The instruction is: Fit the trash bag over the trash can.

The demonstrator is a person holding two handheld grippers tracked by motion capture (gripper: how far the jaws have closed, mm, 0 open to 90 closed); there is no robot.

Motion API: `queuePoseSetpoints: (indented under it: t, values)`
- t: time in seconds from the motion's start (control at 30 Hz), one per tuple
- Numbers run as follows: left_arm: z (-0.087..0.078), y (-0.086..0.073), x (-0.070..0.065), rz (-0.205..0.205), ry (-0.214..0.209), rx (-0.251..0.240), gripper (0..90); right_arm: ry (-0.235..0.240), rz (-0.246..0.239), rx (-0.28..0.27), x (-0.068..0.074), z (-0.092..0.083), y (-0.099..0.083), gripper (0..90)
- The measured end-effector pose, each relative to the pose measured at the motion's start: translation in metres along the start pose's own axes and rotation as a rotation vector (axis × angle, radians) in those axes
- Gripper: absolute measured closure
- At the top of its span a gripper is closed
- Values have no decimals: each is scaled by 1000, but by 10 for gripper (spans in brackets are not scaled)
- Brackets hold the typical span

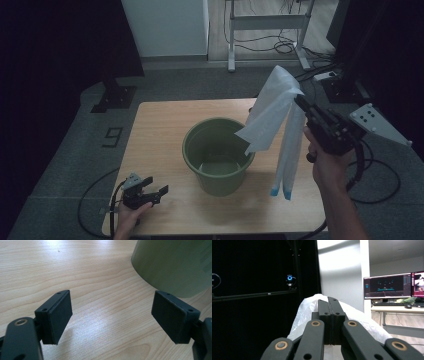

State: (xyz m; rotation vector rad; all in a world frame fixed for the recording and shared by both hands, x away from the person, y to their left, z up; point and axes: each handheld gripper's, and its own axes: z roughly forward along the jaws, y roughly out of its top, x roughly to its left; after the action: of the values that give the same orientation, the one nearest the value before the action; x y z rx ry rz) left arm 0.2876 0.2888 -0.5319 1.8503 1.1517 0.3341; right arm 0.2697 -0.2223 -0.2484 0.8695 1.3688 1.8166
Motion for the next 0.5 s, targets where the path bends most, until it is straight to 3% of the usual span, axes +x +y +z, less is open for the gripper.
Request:
queuePoseSetpoints:
  t: [0.27,0.5]
  values:
    - [-1,0,2,-4,0,-2,167,44,-22,19,21,17,2,892]
    - [-2,0,2,-4,3,-3,167,68,-24,89,30,38,-34,892]
